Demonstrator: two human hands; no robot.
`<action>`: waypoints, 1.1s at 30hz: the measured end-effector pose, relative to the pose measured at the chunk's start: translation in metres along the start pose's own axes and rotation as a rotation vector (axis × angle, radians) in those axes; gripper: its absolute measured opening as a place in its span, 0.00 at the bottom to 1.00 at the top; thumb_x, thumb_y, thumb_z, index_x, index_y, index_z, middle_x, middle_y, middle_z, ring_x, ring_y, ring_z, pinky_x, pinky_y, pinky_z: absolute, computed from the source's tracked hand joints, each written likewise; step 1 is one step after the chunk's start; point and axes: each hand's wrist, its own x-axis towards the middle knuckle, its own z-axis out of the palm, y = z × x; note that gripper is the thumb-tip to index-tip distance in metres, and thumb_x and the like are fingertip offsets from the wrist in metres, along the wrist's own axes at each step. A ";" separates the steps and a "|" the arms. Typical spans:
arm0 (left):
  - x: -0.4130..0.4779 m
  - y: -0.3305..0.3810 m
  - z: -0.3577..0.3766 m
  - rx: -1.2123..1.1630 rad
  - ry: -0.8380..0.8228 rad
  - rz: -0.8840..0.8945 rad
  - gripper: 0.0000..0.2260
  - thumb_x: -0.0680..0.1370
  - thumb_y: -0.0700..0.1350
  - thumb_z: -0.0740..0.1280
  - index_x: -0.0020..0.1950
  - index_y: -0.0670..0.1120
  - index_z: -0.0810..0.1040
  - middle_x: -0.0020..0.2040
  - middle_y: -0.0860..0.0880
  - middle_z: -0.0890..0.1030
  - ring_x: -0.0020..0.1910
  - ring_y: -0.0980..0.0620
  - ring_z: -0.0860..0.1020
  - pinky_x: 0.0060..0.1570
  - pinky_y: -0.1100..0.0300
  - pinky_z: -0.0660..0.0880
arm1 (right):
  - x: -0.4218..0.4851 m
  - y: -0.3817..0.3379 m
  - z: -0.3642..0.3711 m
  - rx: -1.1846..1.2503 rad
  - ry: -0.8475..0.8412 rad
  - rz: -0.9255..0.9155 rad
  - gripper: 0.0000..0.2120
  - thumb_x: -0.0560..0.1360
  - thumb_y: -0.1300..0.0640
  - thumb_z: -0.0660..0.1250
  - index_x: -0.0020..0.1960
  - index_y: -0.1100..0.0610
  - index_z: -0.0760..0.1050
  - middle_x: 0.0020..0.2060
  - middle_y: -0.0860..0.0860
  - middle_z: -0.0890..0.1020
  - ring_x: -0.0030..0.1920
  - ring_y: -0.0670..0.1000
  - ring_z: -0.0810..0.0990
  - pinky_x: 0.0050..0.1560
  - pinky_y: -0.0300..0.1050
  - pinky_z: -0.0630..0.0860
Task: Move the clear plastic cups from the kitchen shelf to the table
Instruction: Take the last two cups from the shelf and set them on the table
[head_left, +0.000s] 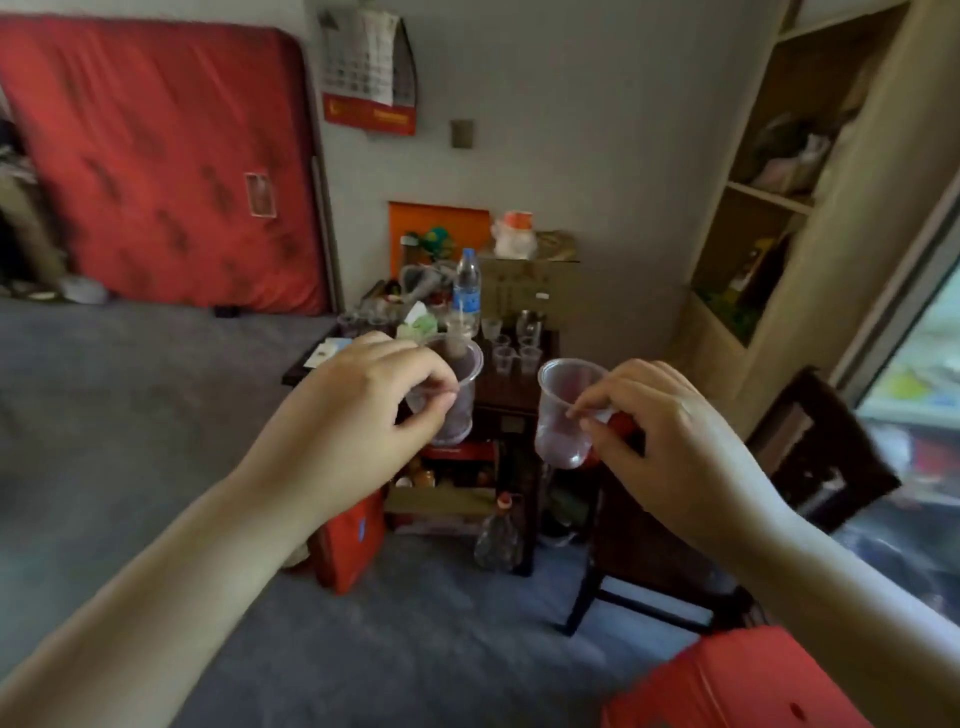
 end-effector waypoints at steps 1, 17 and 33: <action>0.008 -0.013 0.011 0.024 -0.017 0.006 0.01 0.73 0.42 0.69 0.42 0.47 0.79 0.37 0.54 0.78 0.42 0.54 0.74 0.41 0.58 0.71 | 0.011 0.012 0.011 0.001 -0.015 -0.007 0.06 0.72 0.60 0.68 0.48 0.51 0.78 0.44 0.44 0.77 0.48 0.45 0.73 0.48 0.35 0.71; 0.196 -0.182 0.217 -0.088 -0.188 -0.100 0.03 0.74 0.45 0.68 0.46 0.50 0.79 0.40 0.57 0.79 0.43 0.59 0.75 0.39 0.60 0.75 | 0.183 0.256 0.149 0.056 -0.171 0.103 0.07 0.72 0.57 0.69 0.49 0.49 0.78 0.42 0.39 0.76 0.46 0.40 0.72 0.45 0.32 0.69; 0.303 -0.374 0.430 -0.255 -0.448 -0.060 0.01 0.74 0.45 0.68 0.44 0.50 0.79 0.38 0.57 0.79 0.42 0.58 0.74 0.37 0.58 0.75 | 0.291 0.403 0.337 0.037 -0.254 0.498 0.07 0.73 0.57 0.65 0.50 0.50 0.78 0.46 0.42 0.77 0.52 0.43 0.73 0.55 0.28 0.60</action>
